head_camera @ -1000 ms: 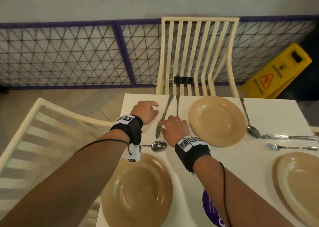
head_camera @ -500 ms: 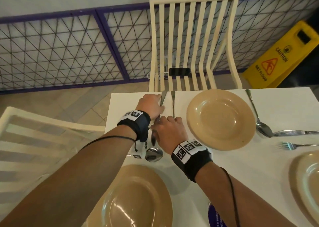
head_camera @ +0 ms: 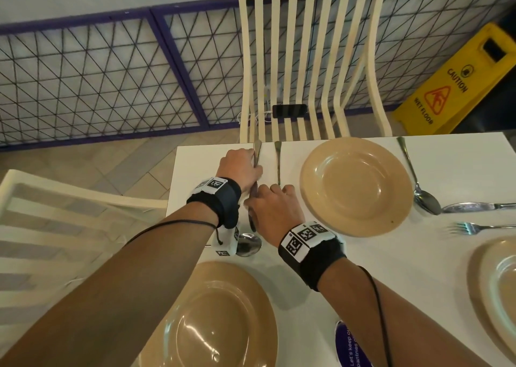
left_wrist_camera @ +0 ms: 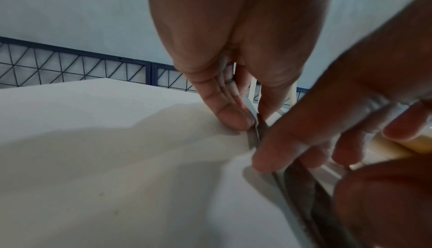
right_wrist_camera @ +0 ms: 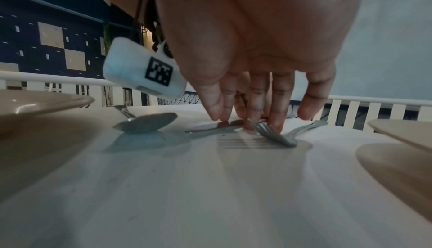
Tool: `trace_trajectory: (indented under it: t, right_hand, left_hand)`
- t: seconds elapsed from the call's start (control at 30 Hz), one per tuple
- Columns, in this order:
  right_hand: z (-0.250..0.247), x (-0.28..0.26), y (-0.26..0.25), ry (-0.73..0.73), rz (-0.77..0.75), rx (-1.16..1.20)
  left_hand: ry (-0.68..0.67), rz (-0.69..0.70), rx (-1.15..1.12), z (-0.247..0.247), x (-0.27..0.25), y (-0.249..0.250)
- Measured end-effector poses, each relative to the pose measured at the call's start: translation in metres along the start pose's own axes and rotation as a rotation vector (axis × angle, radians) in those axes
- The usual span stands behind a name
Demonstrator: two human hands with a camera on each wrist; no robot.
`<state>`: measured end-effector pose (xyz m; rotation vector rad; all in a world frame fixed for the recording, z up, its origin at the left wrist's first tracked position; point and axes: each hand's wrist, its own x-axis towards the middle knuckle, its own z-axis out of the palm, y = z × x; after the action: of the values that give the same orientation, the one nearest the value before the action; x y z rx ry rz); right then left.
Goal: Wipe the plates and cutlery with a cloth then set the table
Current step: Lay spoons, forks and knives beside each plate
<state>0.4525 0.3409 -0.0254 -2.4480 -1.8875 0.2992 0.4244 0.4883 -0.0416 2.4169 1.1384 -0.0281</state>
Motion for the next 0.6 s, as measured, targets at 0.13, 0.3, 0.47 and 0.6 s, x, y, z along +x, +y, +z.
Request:
trace_trajectory:
  t: [0.13, 0.3, 0.47, 0.6]
  right_hand:
    - [-0.0013, -0.0010, -0.0002, -0.005, 0.004, -0.019]
    - [-0.0016, 0.0015, 0.0000, -0.014, 0.009, -0.038]
    - [-0.0025, 0.0022, -0.0003, -0.035, 0.006, -0.053]
    - [-0.0024, 0.0030, -0.0001, -0.052, 0.005, -0.056]
  left_hand:
    - [-0.008, -0.003, 0.005, -0.0014, -0.0009, 0.0017]
    - [-0.013, -0.015, 0.005, -0.0029, -0.0030, 0.0032]
    - [-0.027, -0.029, 0.002, -0.0025, -0.0036, 0.0032]
    - [-0.033, -0.031, 0.012, -0.0029, -0.0038, 0.0039]
